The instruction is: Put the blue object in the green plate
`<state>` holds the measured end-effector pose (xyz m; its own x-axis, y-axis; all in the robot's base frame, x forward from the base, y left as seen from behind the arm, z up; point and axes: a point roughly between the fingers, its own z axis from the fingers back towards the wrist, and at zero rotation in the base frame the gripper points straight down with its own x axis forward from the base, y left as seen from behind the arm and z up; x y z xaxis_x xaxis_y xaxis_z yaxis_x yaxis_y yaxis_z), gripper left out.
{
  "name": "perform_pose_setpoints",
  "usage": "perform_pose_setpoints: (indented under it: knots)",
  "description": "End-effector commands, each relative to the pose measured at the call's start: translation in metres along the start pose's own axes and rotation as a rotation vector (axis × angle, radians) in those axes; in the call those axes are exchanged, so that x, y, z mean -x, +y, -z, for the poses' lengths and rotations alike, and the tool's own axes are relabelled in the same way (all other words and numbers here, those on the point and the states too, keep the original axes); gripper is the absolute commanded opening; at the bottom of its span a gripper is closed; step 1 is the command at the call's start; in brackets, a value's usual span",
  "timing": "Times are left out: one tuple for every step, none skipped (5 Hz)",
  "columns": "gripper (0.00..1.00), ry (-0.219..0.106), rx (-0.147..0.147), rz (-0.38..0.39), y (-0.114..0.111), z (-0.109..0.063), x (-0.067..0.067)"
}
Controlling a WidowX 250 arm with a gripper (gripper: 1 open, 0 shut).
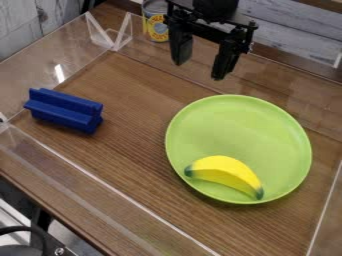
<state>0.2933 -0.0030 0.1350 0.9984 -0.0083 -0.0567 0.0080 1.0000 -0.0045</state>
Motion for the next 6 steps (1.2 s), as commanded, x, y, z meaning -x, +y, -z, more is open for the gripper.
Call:
perform_pose_setpoints:
  knots:
    - [1.00, -0.001, 0.003, -0.080, 0.016, 0.002, 0.009]
    - [1.00, -0.021, 0.012, -0.213, 0.040, -0.002, 0.025]
    - [1.00, -0.064, 0.024, -0.356, 0.079, -0.005, 0.045]
    - [1.00, -0.105, 0.044, -0.530, 0.111, -0.003, 0.062]
    - [1.00, -0.125, 0.074, -0.709, 0.138, 0.005, 0.080]
    - [1.00, -0.135, 0.110, -0.901, 0.156, 0.015, 0.093]
